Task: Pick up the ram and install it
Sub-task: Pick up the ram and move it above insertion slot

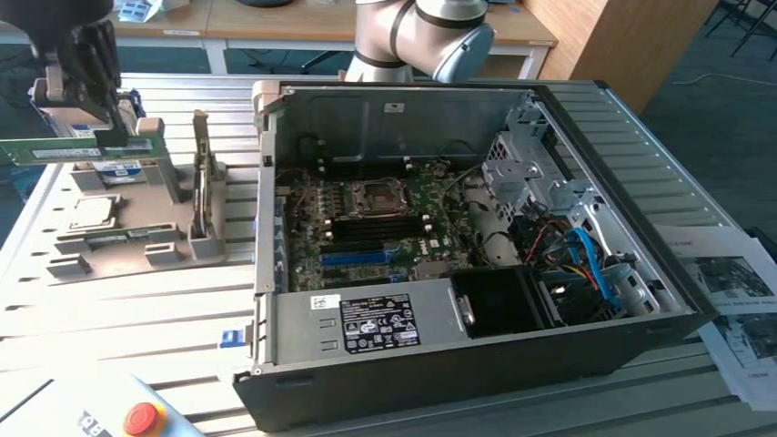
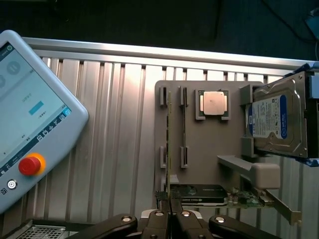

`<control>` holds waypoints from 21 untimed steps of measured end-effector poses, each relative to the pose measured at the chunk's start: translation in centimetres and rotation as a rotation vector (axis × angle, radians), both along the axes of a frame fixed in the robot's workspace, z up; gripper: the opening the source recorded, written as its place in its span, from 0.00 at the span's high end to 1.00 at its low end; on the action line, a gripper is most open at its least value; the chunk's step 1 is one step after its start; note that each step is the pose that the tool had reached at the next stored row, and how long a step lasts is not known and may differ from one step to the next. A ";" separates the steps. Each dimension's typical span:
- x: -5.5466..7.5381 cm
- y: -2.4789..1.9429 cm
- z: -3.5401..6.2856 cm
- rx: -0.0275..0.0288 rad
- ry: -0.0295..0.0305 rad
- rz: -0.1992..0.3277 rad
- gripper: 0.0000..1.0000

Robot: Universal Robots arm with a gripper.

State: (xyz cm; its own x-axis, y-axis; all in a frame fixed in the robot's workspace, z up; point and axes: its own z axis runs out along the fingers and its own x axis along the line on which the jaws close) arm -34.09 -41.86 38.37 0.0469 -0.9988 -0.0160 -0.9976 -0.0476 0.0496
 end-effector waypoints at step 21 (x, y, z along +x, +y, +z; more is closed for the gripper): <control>2.5 -0.22 0.06 -0.0017 0.0050 0.001 0.88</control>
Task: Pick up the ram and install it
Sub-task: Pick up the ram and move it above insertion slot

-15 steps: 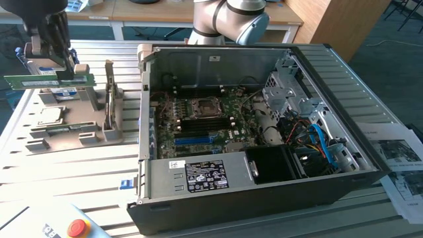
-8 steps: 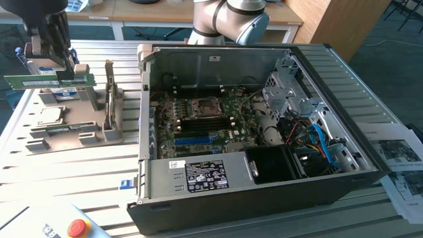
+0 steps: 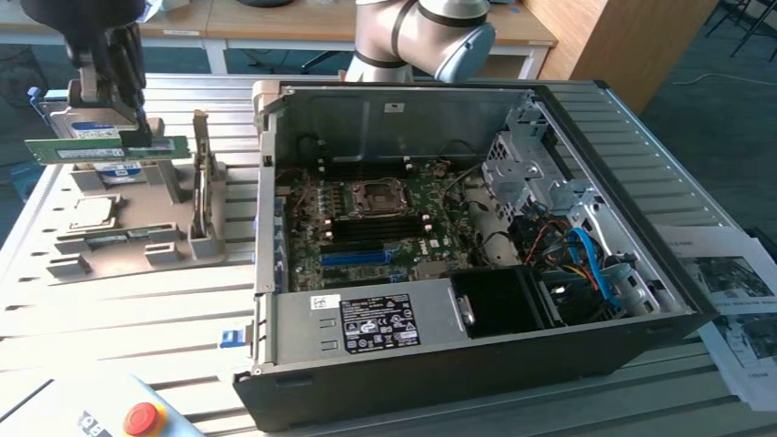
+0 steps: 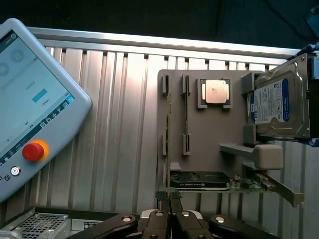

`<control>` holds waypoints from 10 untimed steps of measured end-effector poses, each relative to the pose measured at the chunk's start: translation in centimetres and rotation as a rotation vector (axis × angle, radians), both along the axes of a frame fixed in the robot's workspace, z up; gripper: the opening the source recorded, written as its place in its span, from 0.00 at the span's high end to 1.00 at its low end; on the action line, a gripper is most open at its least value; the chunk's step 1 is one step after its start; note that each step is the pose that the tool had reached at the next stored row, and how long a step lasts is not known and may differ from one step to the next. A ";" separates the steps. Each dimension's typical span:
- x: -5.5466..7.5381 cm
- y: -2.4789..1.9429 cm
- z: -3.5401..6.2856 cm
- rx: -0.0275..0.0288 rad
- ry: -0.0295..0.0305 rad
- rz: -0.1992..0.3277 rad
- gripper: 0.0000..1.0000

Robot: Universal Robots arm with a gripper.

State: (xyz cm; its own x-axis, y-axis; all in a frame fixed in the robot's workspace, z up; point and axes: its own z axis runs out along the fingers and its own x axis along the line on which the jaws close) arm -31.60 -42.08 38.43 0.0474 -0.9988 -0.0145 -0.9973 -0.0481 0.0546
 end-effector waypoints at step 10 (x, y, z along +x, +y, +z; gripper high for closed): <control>2.4 -0.11 0.00 -0.0002 0.0001 0.002 0.88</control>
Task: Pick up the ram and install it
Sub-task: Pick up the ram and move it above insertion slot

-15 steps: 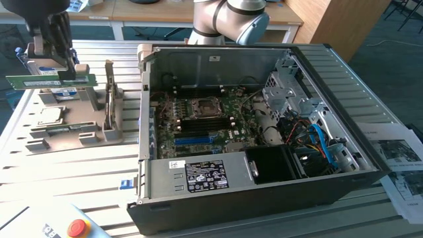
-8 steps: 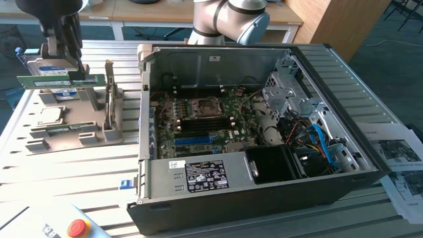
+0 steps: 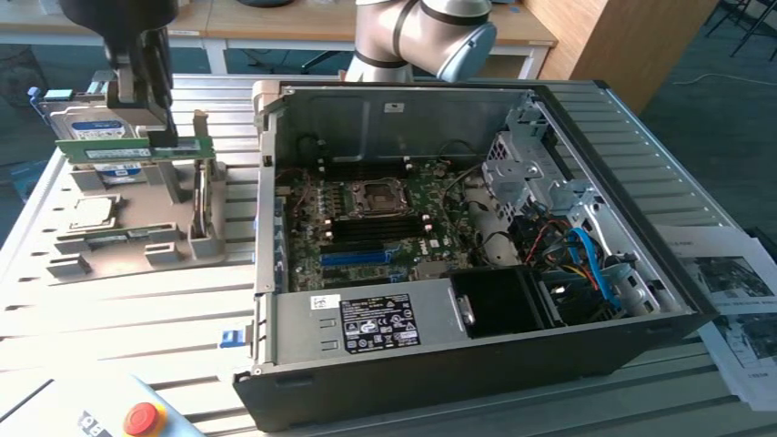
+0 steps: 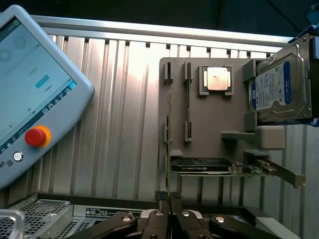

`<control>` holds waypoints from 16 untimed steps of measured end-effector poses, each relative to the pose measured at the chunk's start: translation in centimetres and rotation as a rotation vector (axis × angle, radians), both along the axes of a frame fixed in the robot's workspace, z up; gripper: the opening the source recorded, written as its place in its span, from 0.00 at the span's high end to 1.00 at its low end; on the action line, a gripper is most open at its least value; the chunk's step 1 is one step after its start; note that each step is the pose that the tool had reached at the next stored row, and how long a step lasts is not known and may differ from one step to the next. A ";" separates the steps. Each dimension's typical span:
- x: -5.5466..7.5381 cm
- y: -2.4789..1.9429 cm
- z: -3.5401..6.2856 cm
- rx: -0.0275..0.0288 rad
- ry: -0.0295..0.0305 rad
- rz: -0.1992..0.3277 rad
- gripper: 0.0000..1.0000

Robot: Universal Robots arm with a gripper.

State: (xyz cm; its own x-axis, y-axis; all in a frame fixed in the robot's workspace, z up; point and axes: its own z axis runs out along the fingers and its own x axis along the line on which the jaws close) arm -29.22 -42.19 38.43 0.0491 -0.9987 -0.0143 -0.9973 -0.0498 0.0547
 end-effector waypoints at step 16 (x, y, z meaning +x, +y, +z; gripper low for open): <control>0.3 0.00 0.77 0.0001 -0.0001 0.001 0.88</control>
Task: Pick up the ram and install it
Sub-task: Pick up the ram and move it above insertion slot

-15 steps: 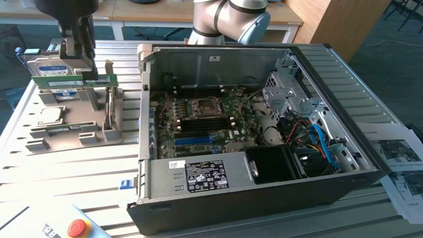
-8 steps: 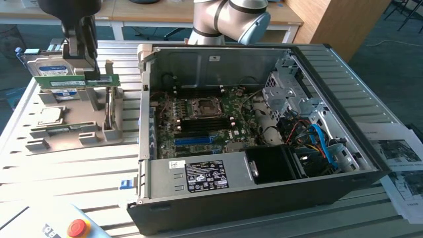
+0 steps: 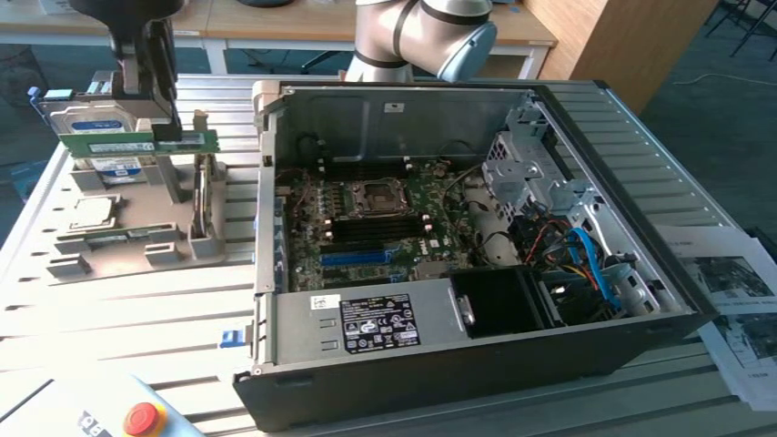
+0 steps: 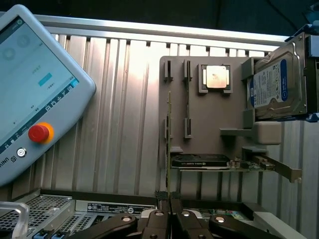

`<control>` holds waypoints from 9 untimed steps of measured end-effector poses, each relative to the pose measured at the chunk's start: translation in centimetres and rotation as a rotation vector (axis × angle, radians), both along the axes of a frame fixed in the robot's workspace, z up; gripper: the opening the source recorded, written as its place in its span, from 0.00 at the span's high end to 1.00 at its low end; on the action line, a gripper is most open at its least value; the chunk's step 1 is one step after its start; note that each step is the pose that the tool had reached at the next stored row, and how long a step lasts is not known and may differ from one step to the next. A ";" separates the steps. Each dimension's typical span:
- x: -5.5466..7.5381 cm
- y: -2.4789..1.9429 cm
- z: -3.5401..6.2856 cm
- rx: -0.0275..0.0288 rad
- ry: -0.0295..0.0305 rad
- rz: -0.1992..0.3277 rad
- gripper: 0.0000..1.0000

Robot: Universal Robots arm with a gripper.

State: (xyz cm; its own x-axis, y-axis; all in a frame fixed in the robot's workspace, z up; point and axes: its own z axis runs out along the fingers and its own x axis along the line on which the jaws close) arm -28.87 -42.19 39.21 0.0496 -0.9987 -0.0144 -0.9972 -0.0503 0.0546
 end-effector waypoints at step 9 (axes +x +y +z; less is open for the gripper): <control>0.9 -0.34 0.01 -0.0011 0.0001 0.001 0.88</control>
